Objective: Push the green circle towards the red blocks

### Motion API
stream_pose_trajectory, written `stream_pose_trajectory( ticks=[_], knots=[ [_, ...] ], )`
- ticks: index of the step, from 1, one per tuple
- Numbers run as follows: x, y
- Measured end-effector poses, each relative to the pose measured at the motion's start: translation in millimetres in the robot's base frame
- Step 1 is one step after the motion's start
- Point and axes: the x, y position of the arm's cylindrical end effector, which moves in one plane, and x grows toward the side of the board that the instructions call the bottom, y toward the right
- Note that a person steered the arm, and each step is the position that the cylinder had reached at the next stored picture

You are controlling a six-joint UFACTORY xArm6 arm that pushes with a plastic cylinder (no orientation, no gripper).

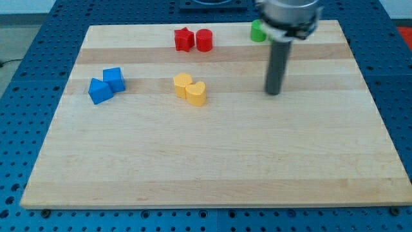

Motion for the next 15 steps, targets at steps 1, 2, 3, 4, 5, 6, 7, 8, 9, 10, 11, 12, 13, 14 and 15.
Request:
stream_pose_trajectory(
  ticks=[1,2,3,4,5,6,7,8,9,10,11,12,13,14,15],
  knots=[
    [-40.0,33.0],
    [-72.3,72.0],
    [-132.6,89.2],
    [-180.7,65.5],
    [-196.1,26.9],
    [-162.7,-7.5],
    [-150.2,-44.2],
    [-149.4,-26.7],
    [-165.3,-5.0],
    [-165.2,-51.9],
    [-164.4,-102.8],
    [-126.5,-117.6],
    [-112.9,-113.8],
    [-132.4,-71.5],
    [-165.5,-107.9]
  ],
)
